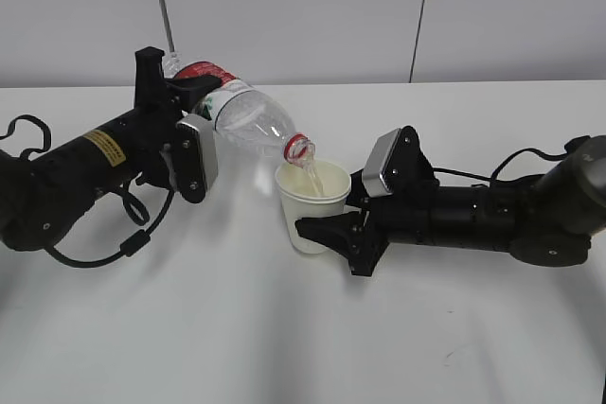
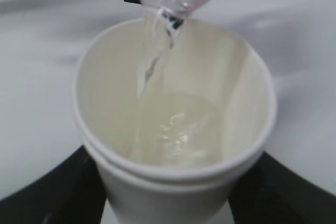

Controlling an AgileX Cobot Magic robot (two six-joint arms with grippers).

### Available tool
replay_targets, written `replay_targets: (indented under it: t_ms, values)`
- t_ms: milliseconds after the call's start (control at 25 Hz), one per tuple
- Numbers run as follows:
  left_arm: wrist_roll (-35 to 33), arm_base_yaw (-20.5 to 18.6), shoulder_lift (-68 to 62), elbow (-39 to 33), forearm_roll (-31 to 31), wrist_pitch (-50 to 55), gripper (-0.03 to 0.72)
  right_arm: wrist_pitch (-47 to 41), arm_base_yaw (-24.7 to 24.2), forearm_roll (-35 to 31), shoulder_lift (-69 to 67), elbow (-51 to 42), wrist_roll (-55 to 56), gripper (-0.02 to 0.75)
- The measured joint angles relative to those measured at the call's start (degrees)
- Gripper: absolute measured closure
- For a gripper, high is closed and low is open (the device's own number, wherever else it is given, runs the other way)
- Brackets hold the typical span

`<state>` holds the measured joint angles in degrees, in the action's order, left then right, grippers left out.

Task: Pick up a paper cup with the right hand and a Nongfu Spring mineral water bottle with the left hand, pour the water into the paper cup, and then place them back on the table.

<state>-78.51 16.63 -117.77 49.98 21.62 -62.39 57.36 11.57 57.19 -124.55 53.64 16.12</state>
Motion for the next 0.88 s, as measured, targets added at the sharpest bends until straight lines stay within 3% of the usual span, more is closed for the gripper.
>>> replay_targets:
  t_ms: [880]
  values:
    - [0.00,0.00,0.06,0.00,0.00,-0.24,0.409,0.00,0.00,0.00,0.00,0.00,-0.03,0.272]
